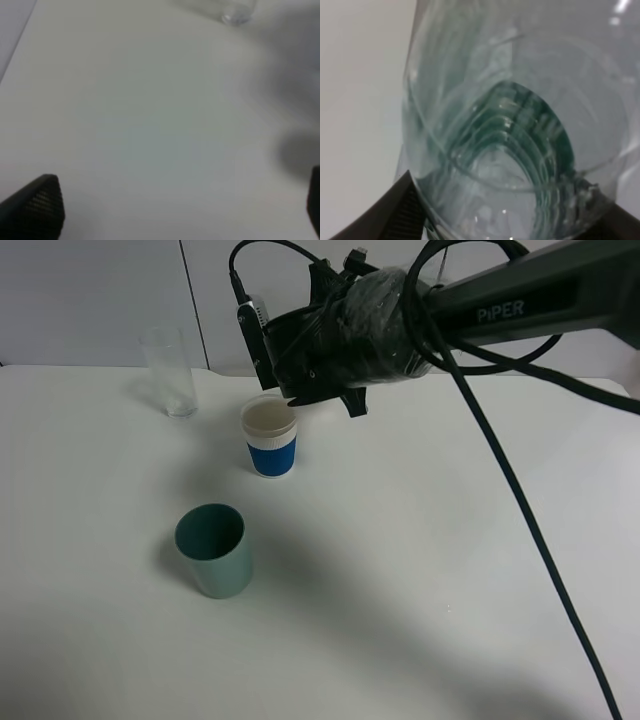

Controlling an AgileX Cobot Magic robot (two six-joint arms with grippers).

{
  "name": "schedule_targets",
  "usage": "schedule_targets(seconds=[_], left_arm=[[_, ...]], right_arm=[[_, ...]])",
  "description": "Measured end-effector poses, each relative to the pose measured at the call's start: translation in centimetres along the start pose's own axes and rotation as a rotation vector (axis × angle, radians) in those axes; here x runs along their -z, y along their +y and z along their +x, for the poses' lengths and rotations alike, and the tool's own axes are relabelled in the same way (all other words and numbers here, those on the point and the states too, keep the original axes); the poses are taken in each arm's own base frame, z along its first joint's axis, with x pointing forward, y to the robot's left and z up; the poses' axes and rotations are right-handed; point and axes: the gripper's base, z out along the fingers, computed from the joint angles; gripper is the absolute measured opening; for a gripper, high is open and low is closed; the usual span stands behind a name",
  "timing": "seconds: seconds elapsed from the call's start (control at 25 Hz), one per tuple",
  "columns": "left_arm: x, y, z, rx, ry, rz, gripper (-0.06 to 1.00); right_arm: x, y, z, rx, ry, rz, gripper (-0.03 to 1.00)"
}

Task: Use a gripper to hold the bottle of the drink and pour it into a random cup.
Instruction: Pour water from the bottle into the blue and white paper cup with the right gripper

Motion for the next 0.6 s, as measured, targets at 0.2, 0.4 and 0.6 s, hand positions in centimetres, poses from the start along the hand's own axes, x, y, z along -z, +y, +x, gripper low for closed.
schedule_targets(seconds=[0.2,0.4,0.6], left_arm=[[0.0,0.01,0.0,0.0,0.0,-0.001,0.98],[0.0,0.01,0.0,0.0,0.0,-0.001,0.98],[0.0,0.01,0.0,0.0,0.0,-0.001,0.98]], right_arm=[[0.53,-1.19,-0.44,0.023,-0.016,0.043,0.53],[0.52,-1.15,-0.53,0.075,-0.017,0.043,0.53],[0.52,-1.15,-0.44,0.095,-0.007,0.043,0.53]])
